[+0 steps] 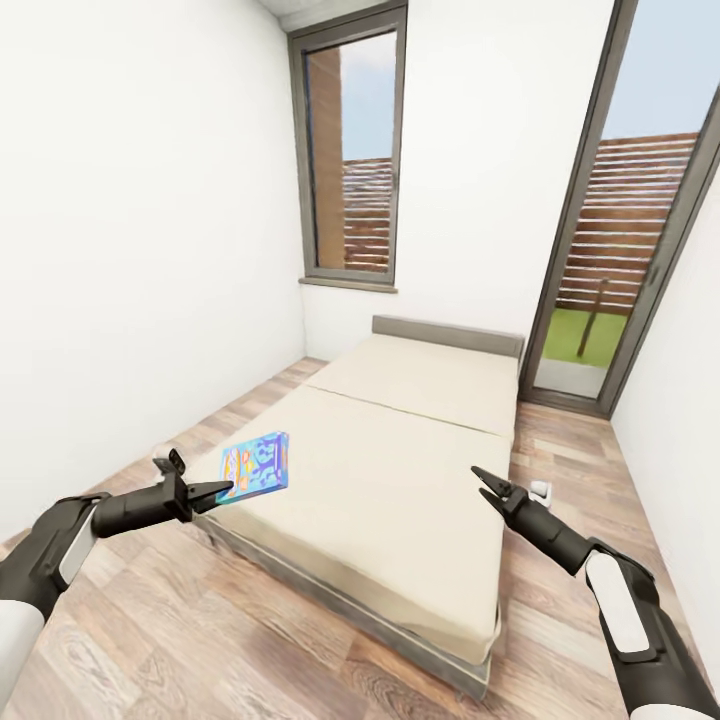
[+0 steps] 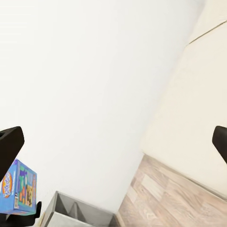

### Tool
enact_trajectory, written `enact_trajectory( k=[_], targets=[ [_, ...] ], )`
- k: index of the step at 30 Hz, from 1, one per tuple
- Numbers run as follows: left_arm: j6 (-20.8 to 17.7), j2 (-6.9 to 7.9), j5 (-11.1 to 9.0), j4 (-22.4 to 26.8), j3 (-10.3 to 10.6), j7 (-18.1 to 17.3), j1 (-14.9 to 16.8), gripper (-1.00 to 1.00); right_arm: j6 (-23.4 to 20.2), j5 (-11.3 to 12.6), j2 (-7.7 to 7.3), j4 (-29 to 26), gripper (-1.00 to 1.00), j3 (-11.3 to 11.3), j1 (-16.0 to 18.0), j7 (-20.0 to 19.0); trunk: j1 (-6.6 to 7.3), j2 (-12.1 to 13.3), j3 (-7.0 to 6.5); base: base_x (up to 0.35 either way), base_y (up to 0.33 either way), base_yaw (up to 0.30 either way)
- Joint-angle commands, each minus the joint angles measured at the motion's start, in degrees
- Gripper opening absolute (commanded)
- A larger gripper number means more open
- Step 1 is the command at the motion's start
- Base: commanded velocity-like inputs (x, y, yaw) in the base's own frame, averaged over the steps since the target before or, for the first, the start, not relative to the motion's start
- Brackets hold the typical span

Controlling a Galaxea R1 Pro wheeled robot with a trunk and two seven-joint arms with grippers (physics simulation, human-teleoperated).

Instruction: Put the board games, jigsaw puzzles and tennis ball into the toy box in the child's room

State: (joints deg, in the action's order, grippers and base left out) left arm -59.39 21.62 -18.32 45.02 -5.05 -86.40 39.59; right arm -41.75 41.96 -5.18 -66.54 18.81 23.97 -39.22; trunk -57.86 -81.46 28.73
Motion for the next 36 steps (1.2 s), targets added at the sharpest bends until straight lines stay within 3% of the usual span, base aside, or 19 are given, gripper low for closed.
enact_trajectory(
  k=[1, 36],
  targets=[
    [-0.6, 0.00, -0.1, 0.0, 0.0, -0.2, 0.1, -1.00, -0.4, 0.2, 0.02, 0.0, 1.00, 0.1, 0.0, -0.1, 0.23, 0.4, -0.12, 0.000, 0.000, 0.293],
    [-0.6, -0.06, -0.1, 0.0, 0.0, -0.2, 0.0, -1.00, 0.5, 0.2, 0.08, 0.4, 1.00, 0.0, 0.0, -0.1, 7.92, 14.4, -6.41, 0.000, 0.000, 0.293]
  ],
)
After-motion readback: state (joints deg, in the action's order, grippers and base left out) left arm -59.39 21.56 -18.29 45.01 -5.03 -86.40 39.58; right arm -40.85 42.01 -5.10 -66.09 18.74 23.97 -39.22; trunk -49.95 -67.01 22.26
